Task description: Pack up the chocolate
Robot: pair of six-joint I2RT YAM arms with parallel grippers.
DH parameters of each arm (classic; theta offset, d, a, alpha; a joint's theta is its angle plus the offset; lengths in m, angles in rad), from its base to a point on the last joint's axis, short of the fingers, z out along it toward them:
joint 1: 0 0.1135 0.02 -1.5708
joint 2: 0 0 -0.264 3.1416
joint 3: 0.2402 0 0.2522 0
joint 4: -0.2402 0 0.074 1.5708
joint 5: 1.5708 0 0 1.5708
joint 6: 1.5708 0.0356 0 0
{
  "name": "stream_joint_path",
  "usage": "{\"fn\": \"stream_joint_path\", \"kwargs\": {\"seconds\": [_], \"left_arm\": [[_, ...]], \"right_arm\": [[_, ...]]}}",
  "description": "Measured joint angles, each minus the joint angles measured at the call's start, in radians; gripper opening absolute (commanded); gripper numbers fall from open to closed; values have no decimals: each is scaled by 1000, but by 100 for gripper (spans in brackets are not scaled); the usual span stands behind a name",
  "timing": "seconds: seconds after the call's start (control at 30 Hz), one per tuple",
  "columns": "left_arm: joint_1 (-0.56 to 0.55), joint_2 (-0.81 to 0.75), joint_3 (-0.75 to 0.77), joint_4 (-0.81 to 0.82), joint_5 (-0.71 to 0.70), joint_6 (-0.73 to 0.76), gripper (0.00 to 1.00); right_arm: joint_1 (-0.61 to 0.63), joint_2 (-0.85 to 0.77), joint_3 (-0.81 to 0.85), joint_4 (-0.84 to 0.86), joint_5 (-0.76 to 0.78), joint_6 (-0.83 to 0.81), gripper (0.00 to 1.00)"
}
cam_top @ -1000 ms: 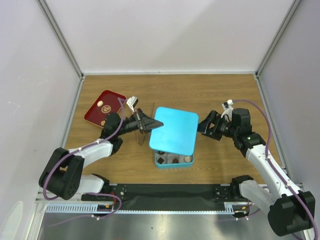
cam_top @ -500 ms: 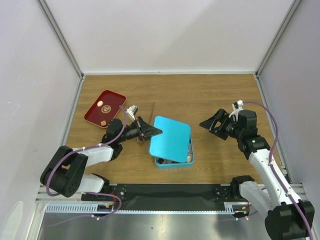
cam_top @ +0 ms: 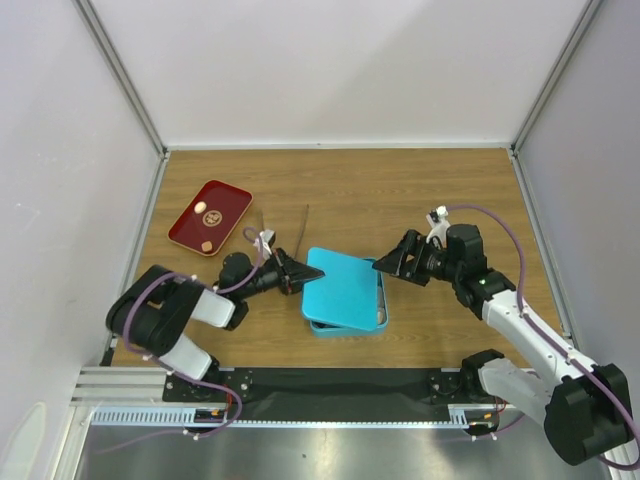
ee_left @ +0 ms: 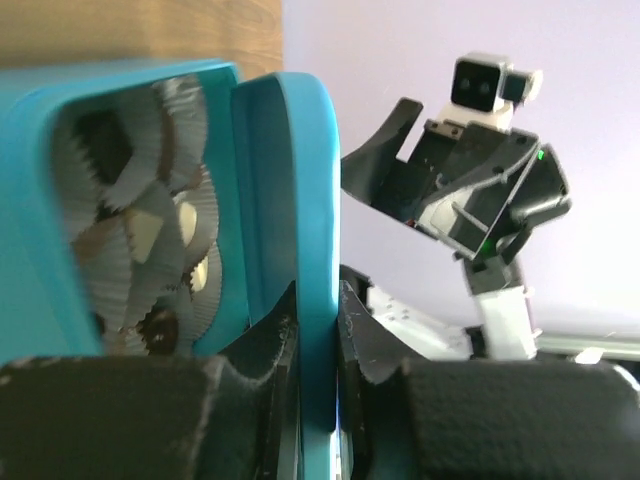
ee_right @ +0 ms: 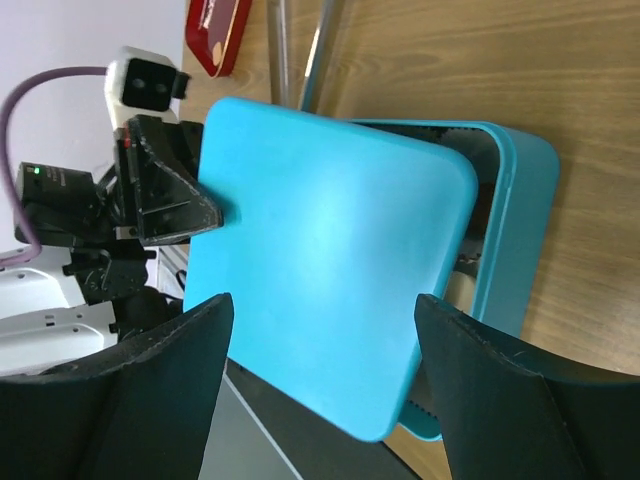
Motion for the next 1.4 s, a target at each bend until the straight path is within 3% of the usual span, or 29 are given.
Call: {"fn": "stream_joint_path", "kwargs": {"seconds": [0.3,0.43,0.63,0.93,1.4], "left_arm": [[-27,245,-33,119,-19,-193,12],[-30,244,-42,138,-26,-199,15],[-30,222,-45,142,-27,-199,12],[-33,84,-8,137,-8,-164,12],[-64,92,-5,133,-3,-155,10]], "right_arm": [[2,51,-51,50,0,-2,79],[3,51,-52,46,13,-16,79],[3,51,-52,25,32,-45,79],[2,48,-52,10,24,-53,80],[-30,40,-102,106,-76,1,82]]}}
